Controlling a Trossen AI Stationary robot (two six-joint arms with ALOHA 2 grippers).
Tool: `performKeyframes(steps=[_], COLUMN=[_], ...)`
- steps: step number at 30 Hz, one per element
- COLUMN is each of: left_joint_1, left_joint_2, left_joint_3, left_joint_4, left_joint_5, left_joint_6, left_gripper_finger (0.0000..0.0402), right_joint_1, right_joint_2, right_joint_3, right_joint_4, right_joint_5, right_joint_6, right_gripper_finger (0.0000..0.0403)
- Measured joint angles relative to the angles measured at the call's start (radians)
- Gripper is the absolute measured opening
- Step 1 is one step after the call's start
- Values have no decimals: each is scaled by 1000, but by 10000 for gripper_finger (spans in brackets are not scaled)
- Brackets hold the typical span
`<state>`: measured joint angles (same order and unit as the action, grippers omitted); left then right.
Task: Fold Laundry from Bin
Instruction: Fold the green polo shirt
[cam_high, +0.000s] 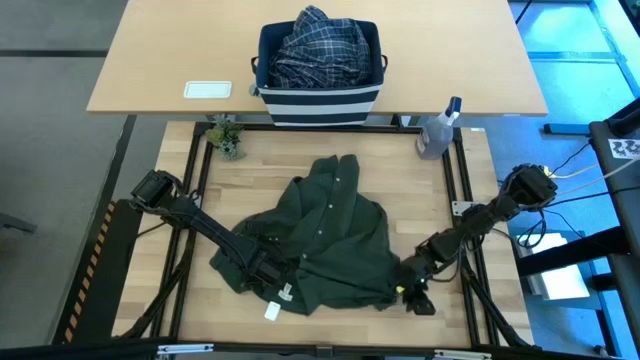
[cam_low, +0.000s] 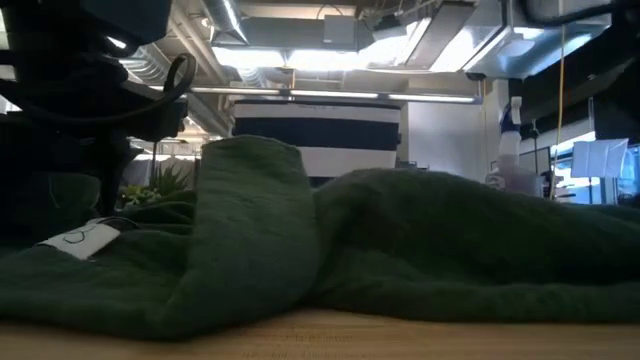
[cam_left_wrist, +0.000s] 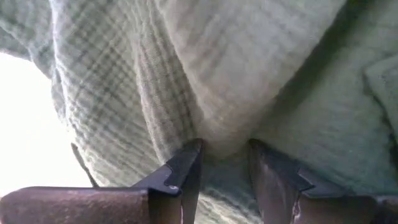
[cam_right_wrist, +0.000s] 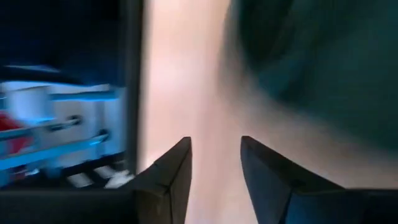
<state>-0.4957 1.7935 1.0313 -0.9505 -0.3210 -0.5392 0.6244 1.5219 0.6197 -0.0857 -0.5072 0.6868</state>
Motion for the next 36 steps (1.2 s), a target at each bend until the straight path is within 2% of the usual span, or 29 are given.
performKeyframes(steps=[5,10,15,19,21,23,30,33,36], left_joint_1=[5,5,5,17,39,73,243,334,417], left_joint_2=[0,-7,-76,-138,-158,-170,-174,-194,-268], left_joint_3=[0,0,24,31,31,31,31,18,-46], left_joint_4=[-2,-2,-2,11,13,28,90,112,229], left_joint_5=[-10,-33,-95,-206,-246,-258,-266,-261,-224], left_joint_6=[-5,-5,-5,18,39,79,295,360,424], left_gripper_finger=[124,124,124,124,124,123,89,64,35], right_joint_1=[48,41,-9,-76,-118,-170,-417,-511,-575], right_joint_2=[-1,-6,-39,-79,-94,-106,-108,-108,-116], right_joint_3=[0,48,131,195,212,214,188,160,111], right_joint_4=[150,110,-117,-304,-359,-382,-420,-409,-361], right_joint_5=[-91,-63,86,335,477,569,622,622,601], right_joint_6=[104,67,-113,-271,-329,-368,-450,-483,-515], right_gripper_finger=[102,83,81,81,81,81,74,52,21])
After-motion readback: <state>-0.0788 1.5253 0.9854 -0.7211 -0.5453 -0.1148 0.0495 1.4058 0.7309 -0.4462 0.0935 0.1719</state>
